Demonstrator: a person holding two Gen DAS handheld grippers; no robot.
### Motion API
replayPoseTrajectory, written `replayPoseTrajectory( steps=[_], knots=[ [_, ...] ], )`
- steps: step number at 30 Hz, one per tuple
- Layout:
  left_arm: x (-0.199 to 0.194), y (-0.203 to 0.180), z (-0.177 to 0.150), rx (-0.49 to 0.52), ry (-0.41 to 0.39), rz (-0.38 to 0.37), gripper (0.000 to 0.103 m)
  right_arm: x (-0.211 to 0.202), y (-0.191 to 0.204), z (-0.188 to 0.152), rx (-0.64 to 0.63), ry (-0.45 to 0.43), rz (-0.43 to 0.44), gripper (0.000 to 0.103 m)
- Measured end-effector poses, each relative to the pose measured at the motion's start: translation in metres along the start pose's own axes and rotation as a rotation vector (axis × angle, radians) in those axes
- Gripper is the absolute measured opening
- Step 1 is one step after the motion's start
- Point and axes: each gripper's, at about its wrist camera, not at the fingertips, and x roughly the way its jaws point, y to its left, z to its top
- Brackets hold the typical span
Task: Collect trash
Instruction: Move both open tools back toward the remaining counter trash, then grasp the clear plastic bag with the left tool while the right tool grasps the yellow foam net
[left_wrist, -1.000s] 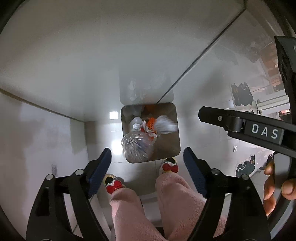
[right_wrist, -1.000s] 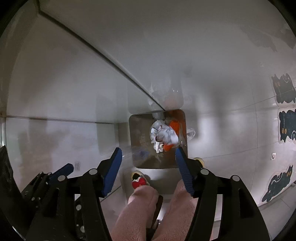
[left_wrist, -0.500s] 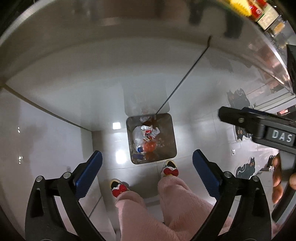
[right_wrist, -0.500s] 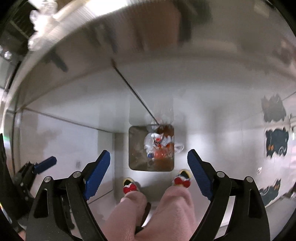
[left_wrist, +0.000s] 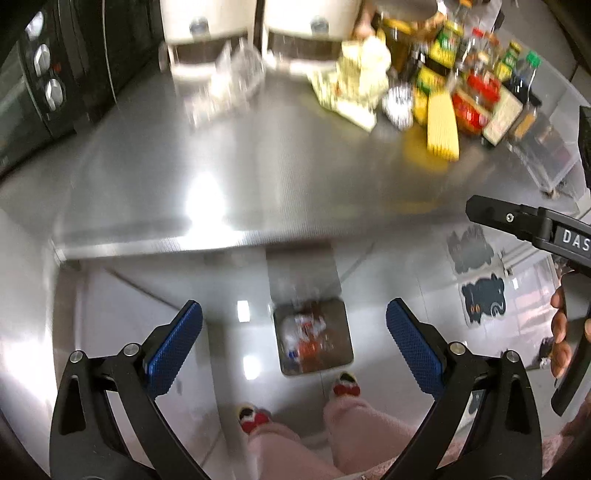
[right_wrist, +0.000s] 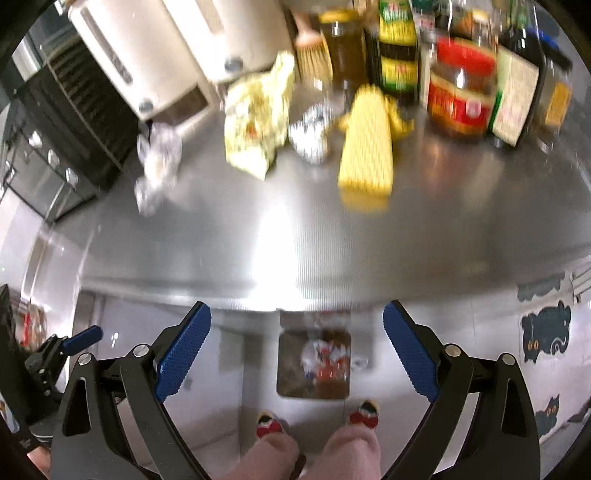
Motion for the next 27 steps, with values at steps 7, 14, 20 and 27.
replayPoseTrajectory(
  steps=[7, 14, 20, 27],
  knots=[
    [-0.009, 0.015, 0.057, -0.003, -0.1, 0.031, 0.094, -0.002, -0.01, 0.054, -0.009, -0.082, -0.048, 0.095],
    [0.006, 0.037, 0.107, -0.022, -0.154, 0.062, 0.093, 0.016, -0.027, 0.087, 0.042, -0.098, -0.099, 0.095],
    [0.034, 0.052, 0.143, -0.029, -0.155, 0.084, 0.081, 0.043, -0.047, 0.104, 0.09, -0.07, -0.117, 0.085],
    [0.072, 0.063, 0.166, -0.024, -0.122, 0.085, 0.079, 0.063, -0.056, 0.111, 0.113, -0.054, -0.141, 0.068]
  ],
)
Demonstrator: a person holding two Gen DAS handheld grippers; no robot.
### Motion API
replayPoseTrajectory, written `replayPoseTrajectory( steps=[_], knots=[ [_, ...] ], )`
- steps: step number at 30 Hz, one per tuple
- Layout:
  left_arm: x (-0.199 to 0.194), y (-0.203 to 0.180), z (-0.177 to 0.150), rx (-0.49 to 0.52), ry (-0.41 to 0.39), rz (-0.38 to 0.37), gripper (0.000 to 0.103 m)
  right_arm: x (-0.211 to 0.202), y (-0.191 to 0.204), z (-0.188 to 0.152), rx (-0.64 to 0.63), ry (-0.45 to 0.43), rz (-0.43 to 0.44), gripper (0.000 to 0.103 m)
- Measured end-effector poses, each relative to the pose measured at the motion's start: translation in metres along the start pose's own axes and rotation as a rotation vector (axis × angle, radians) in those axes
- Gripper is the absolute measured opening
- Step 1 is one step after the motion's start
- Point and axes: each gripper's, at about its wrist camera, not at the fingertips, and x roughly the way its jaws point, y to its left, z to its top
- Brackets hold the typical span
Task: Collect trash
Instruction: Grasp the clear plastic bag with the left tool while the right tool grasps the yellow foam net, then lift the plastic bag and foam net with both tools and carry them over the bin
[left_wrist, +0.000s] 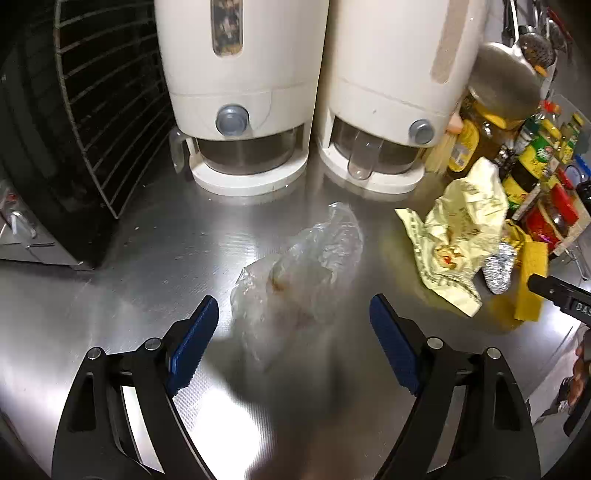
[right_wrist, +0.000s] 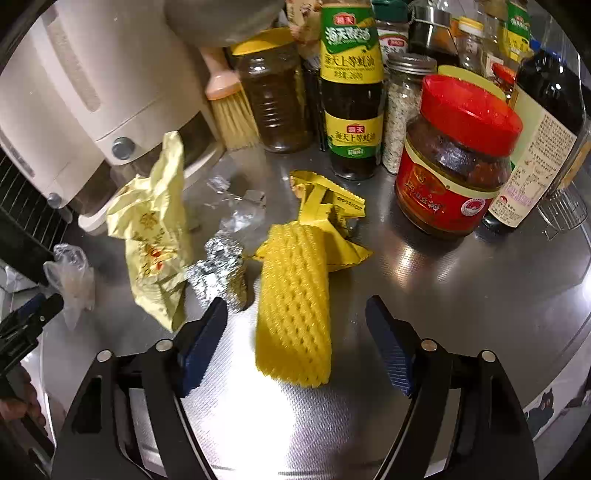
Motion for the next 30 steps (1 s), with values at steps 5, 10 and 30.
replayPoseTrajectory(
  steps=[5, 10, 30],
  knots=[
    [0.025, 0.004, 0.003, -0.01, 0.034, -0.009, 0.07, 0.014, -0.001, -0.002, 0.005, 0.042, 0.011, 0.048],
    [0.04, -0.001, 0.002, 0.011, 0.071, -0.045, 0.04, 0.023, 0.0, -0.005, -0.01, 0.057, 0.027, 0.036],
    [-0.038, -0.036, -0.045, 0.058, 0.047, -0.084, 0.014, -0.032, 0.015, -0.042, -0.054, 0.021, 0.131, 0.016]
  ],
)
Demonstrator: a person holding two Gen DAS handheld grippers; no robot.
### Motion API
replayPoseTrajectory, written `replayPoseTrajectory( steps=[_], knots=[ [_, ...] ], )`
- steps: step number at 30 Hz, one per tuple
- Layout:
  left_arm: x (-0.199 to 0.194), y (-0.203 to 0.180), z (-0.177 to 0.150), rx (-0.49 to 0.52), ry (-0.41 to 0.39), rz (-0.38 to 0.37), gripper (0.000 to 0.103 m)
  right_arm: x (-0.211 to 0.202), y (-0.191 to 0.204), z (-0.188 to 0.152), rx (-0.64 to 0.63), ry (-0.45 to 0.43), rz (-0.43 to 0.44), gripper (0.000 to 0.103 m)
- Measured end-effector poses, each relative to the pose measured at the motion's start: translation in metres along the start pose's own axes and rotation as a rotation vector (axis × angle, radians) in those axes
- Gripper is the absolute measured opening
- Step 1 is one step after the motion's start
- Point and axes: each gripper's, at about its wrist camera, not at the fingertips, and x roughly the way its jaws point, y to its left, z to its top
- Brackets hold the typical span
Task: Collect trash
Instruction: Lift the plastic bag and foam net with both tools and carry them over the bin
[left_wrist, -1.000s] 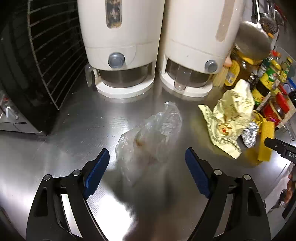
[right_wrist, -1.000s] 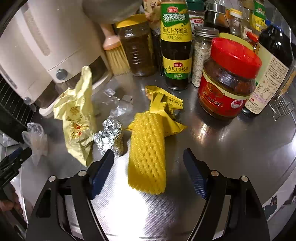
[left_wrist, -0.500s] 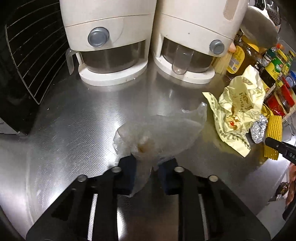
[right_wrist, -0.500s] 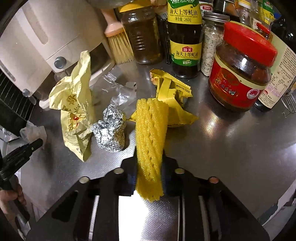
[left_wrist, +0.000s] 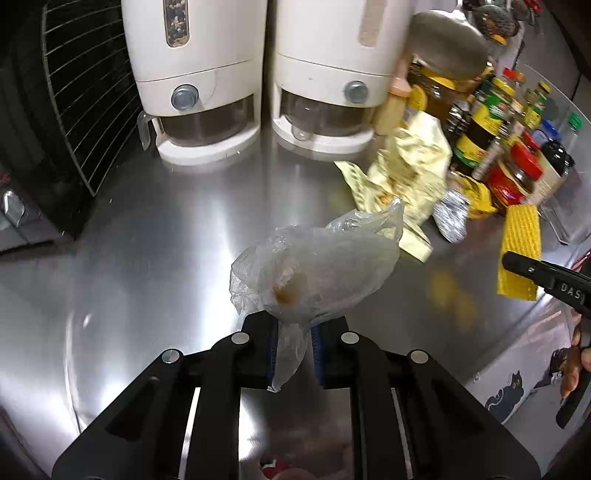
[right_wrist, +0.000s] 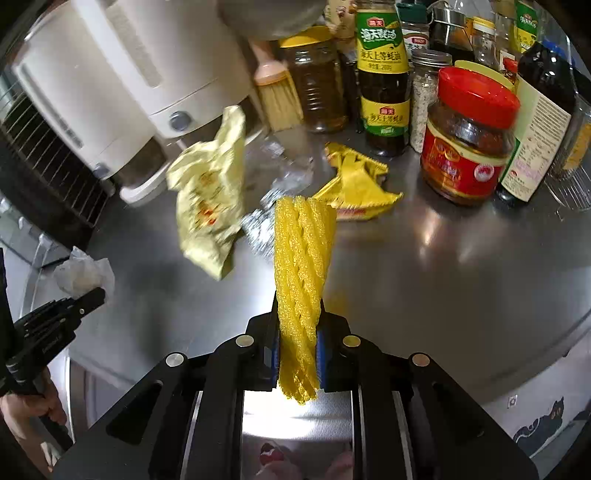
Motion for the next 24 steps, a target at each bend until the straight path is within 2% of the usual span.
replayPoseTrajectory(
  steps=[12, 24],
  knots=[
    [-0.045, -0.034, -0.078, -0.021, 0.035, -0.018, 0.014, -0.029, 0.025, -0.068, -0.073, 0.041, 0.072, 0.016],
    [-0.042, -0.055, -0.162, -0.04, 0.127, -0.034, 0.014, -0.02, 0.026, -0.145, -0.093, 0.142, 0.081, 0.016]
  ],
)
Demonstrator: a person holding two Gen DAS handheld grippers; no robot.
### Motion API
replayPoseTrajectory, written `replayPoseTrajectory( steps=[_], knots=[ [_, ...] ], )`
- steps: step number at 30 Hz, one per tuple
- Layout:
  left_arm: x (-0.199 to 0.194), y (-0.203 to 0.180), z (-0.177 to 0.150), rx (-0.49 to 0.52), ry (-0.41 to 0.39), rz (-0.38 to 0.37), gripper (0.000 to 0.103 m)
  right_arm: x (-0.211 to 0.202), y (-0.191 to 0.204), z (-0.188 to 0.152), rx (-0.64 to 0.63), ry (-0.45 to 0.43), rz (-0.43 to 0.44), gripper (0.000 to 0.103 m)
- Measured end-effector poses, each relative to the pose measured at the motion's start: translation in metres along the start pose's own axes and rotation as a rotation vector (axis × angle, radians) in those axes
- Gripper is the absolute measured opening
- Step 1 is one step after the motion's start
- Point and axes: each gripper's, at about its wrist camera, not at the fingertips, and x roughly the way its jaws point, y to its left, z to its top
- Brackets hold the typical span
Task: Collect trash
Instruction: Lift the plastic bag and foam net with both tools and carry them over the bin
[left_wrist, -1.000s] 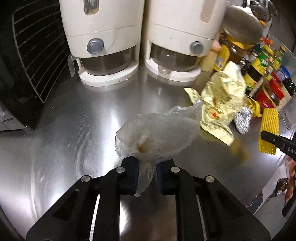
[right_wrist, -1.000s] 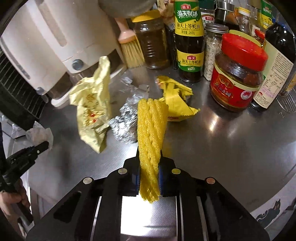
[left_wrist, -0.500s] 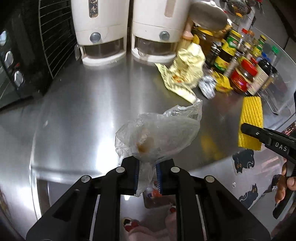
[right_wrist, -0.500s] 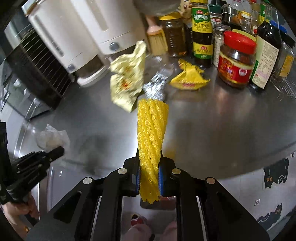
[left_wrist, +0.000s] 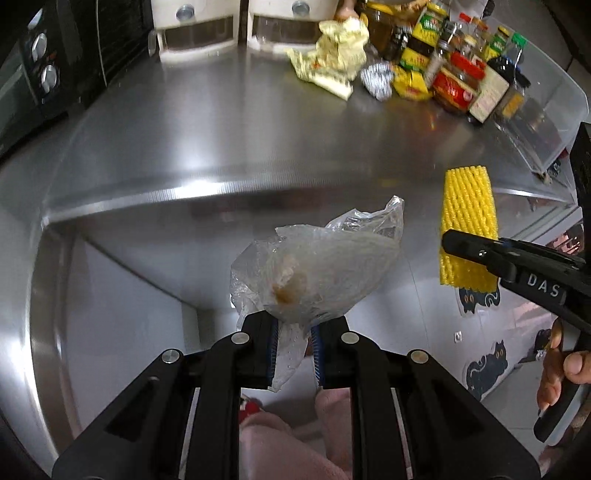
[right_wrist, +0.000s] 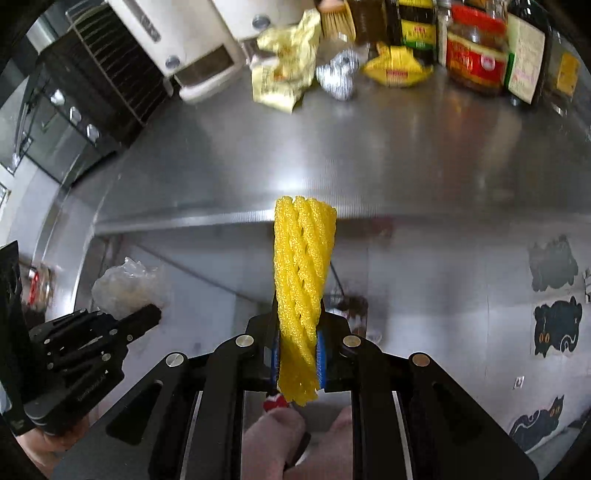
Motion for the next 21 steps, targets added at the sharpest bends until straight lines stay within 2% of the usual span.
replayPoseTrajectory(
  steps=[6, 11, 21],
  knots=[
    [0.024, 0.0, -0.032, -0.024, 0.049, -0.005, 0.014, 0.03, -0.006, -0.031, 0.018, 0.062, -0.009, 0.016],
    [0.053, -0.001, -0.051, -0.041, 0.081, -0.016, 0.014, 0.053, -0.014, -0.044, 0.031, 0.099, -0.007, 0.016],
    [0.123, -0.006, -0.07, -0.037, 0.161, -0.031, 0.014, 0.12, -0.034, -0.063, 0.064, 0.208, -0.014, 0.016]
  ],
)
